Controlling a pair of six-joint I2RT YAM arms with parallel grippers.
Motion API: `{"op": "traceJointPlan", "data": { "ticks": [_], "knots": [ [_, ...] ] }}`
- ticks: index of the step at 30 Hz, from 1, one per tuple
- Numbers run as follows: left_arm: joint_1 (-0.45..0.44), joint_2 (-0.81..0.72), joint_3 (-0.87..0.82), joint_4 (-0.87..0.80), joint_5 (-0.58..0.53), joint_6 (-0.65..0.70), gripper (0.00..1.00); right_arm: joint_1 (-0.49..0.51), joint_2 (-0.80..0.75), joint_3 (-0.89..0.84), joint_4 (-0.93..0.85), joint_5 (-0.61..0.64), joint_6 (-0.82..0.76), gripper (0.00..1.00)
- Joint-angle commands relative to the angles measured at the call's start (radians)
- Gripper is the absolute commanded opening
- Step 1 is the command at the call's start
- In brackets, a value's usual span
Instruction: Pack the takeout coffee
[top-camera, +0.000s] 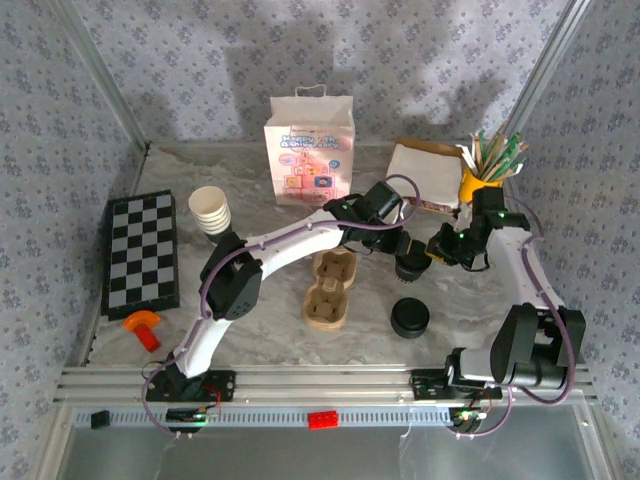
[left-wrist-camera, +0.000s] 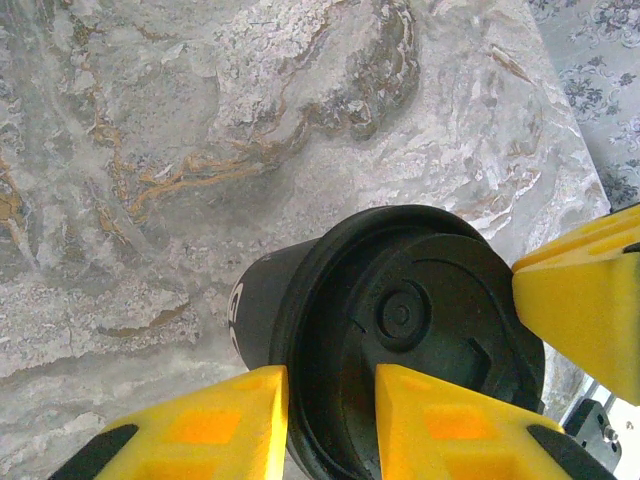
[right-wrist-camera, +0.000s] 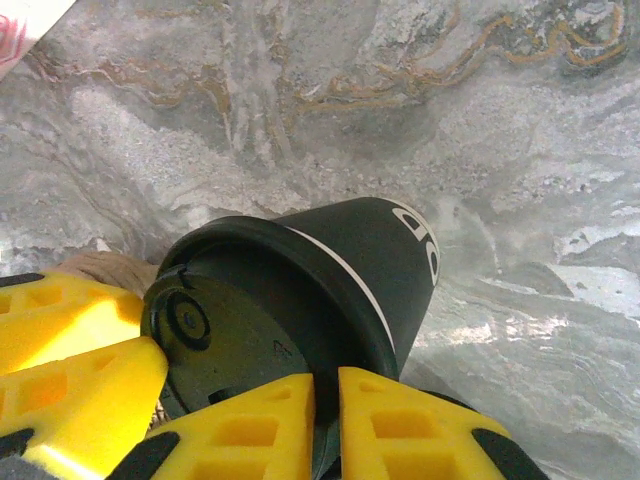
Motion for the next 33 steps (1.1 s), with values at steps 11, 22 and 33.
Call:
{"op": "traceJointPlan", "data": {
  "ticks": [11, 22, 33],
  "knots": [
    [-0.008, 0.039, 0.022, -0.004, -0.038, 0.047, 0.29, 0.019, -0.091, -0.099, -0.029, -0.026, 0.061, 0.16],
    [0.001, 0.099, 0.189, 0.009, -0.01, 0.083, 0.3, 0.069, -0.193, -0.107, -0.015, -0.117, 0.172, 0.25],
    [0.006, -0.051, 0.113, -0.116, -0.063, 0.033, 0.38, -0.037, -0.134, -0.021, -0.064, -0.098, 0.096, 0.31]
  ]
}}
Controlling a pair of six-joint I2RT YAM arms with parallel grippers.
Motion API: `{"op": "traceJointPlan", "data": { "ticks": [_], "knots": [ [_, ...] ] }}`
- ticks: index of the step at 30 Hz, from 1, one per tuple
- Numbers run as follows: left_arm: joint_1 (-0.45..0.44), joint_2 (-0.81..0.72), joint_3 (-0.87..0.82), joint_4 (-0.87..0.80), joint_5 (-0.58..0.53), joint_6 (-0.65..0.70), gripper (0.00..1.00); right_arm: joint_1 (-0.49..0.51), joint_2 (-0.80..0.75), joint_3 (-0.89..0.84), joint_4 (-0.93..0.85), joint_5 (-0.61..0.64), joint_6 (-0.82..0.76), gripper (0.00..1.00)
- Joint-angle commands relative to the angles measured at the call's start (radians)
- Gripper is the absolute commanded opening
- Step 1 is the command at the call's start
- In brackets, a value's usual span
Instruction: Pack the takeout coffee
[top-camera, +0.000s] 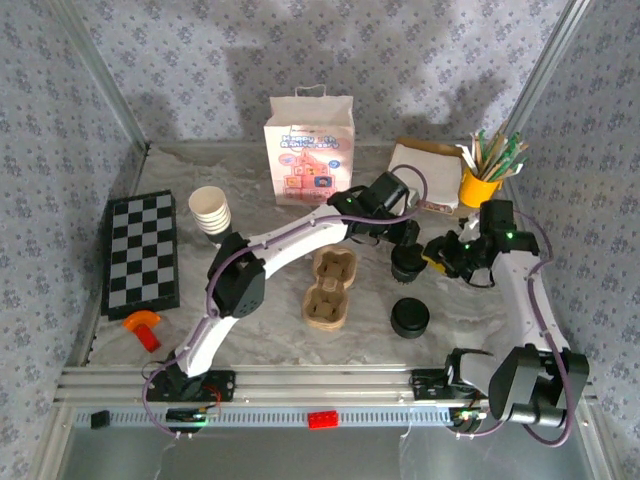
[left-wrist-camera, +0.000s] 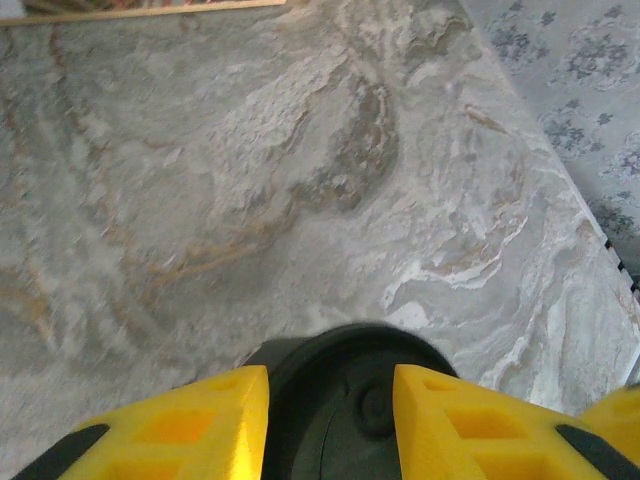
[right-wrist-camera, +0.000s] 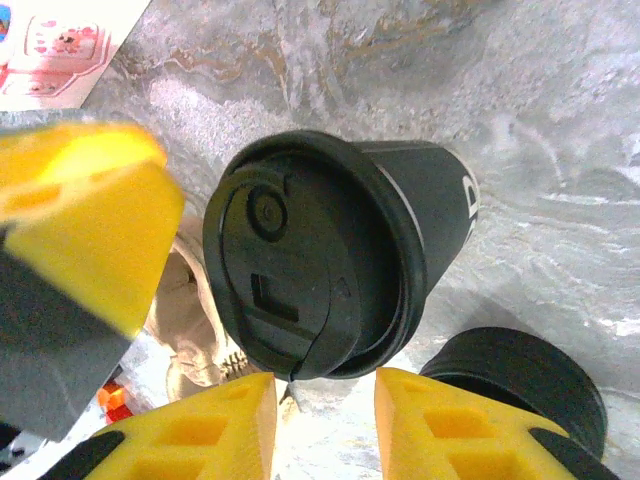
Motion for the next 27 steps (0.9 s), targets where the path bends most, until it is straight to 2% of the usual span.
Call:
{"op": "traceJointPlan", "data": {
  "ticks": [1, 7, 14, 19, 27],
  "knots": [
    [-0.003, -0.107, -0.051, -0.082, -0.006, -0.05, 0.38, -0.011, 0.063, 0.059, -0.019, 0.006, -0.063, 0.3],
    [-0.021, -0.138, -0.162, -0.093, -0.008, -0.109, 0.38, 0.0, 0.143, 0.092, -0.013, 0.042, -0.112, 0.26],
    [-0.021, -0.121, -0.213, 0.025, 0.093, -0.128, 0.39, 0.016, 0.178, 0.078, 0.003, 0.046, -0.12, 0.21],
    [-0.018, -0.122, -0.265, 0.029, 0.062, -0.133, 0.38, 0.015, 0.192, 0.038, 0.017, 0.062, -0.126, 0.15],
    [-0.015, -0.129, -0.289, 0.015, 0.032, -0.104, 0.35, 0.021, 0.193, -0.006, 0.03, 0.094, -0.122, 0.14]
  ]
}}
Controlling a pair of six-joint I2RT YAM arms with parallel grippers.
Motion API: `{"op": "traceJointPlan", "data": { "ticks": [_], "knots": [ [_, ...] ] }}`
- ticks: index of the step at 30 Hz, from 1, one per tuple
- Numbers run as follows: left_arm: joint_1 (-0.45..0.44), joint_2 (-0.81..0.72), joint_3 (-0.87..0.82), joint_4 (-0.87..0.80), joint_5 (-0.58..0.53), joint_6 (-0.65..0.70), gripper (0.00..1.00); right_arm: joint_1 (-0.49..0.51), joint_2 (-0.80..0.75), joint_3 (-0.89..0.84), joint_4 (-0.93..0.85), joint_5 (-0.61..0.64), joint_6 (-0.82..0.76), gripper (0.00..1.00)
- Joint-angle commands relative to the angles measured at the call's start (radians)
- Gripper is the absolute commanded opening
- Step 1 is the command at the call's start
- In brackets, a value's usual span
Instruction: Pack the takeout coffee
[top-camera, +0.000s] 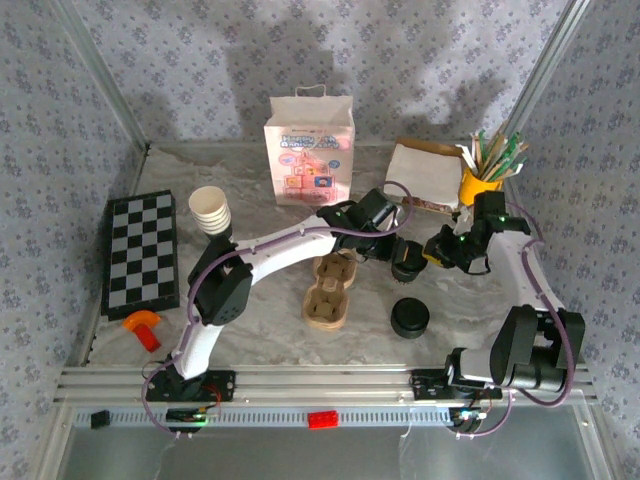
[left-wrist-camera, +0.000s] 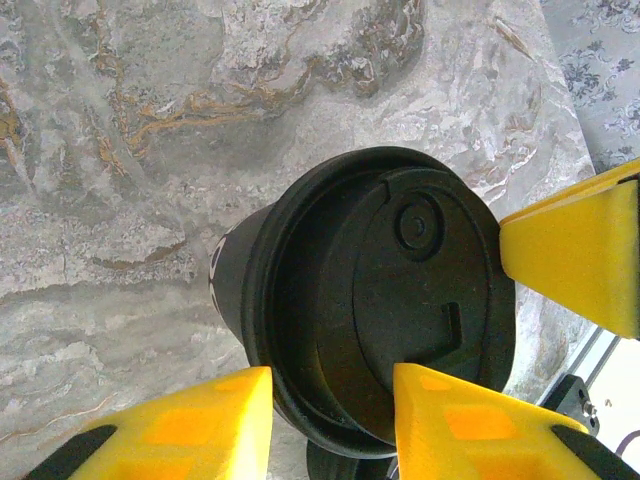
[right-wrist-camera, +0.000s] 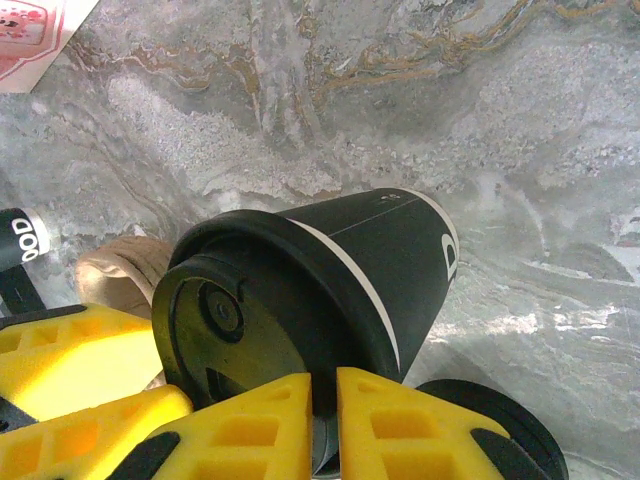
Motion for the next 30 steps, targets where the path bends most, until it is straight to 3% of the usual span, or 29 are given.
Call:
{"op": "traceJointPlan", "data": {
  "ticks": [1, 10, 18, 23, 30],
  "knots": [
    [0.005, 0.0, -0.009, -0.061, -0.027, 0.024, 0.35, 0.013, 0.022, -0.03, -0.024, 0.07, -0.012, 0.15],
    [0.02, -0.034, 0.068, -0.035, -0.02, 0.04, 0.39, 0.017, -0.001, 0.062, -0.066, 0.065, -0.008, 0.28],
    [0.028, -0.214, -0.059, 0.018, -0.092, 0.054, 0.41, 0.051, -0.032, 0.164, -0.103, 0.122, 0.027, 0.4],
    [0.036, -0.412, -0.284, 0.063, -0.16, 0.096, 0.42, 0.188, -0.029, 0.25, -0.17, 0.245, 0.018, 0.44],
    [0.068, -0.672, -0.526, -0.017, -0.258, 0.118, 0.43, 0.479, -0.047, 0.286, -0.246, 0.496, 0.117, 0.61]
  ]
}}
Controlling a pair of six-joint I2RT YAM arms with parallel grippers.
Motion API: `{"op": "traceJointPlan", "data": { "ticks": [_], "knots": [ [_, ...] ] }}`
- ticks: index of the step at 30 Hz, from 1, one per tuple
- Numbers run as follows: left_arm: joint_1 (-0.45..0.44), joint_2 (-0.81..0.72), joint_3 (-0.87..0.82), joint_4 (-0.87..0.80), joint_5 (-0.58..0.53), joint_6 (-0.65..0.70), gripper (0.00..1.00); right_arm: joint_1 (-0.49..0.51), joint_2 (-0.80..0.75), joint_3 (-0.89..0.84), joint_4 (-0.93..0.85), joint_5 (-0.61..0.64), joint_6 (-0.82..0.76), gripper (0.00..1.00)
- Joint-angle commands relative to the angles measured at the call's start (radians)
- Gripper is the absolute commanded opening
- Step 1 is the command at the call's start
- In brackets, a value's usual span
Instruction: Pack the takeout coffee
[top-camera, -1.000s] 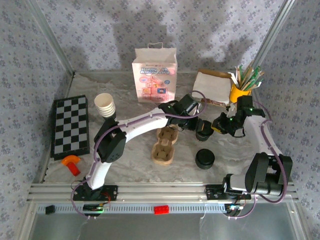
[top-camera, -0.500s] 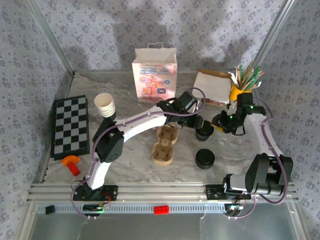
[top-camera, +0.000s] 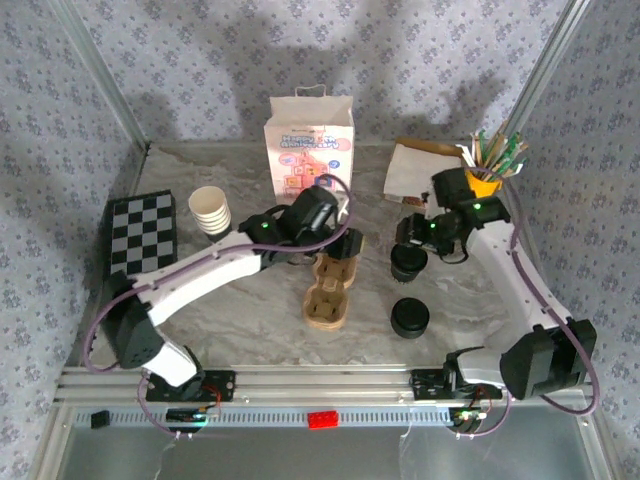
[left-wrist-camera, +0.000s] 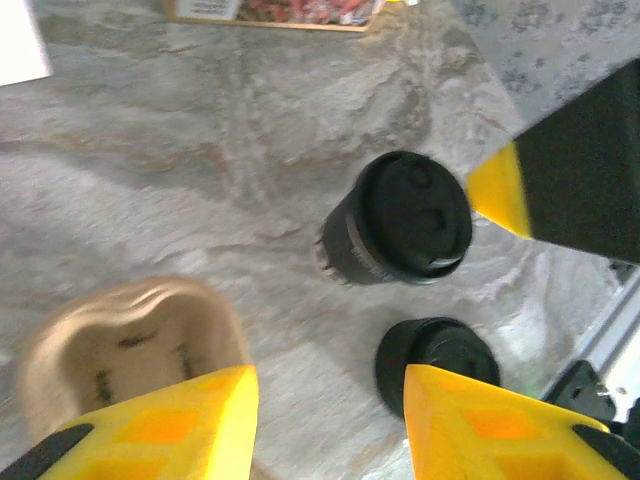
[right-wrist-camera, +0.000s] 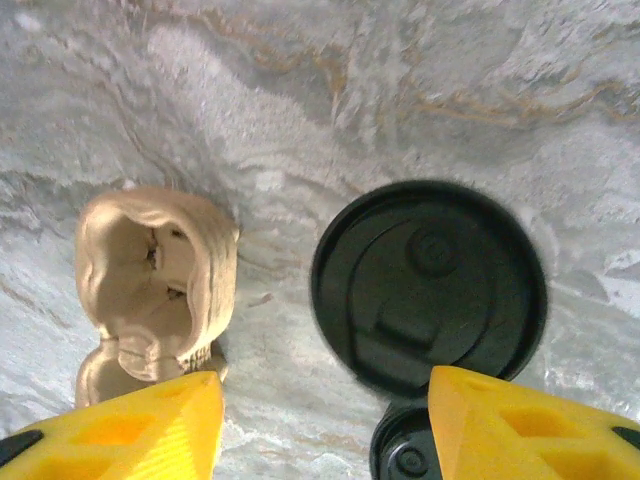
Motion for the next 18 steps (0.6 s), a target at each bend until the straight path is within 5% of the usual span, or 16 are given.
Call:
{"op": "traceJointPlan", "data": {
  "ticks": [1, 10, 18],
  "knots": [
    [0.021, -0.118, -0.108, -0.06, -0.078, 0.026, 0.44, 0.123, -0.016, 0.03, -0.094, 0.18, 0.092, 0.63],
    [0.111, -0.419, -0.397, -0.08, -0.114, -0.034, 0.46, 0.486, 0.103, 0.064, -0.05, 0.332, 0.416, 0.71],
    [0.226, -0.548, -0.541, -0.065, -0.076, -0.07, 0.48, 0.66, 0.355, 0.172, 0.038, 0.35, 0.568, 0.71]
  ]
}}
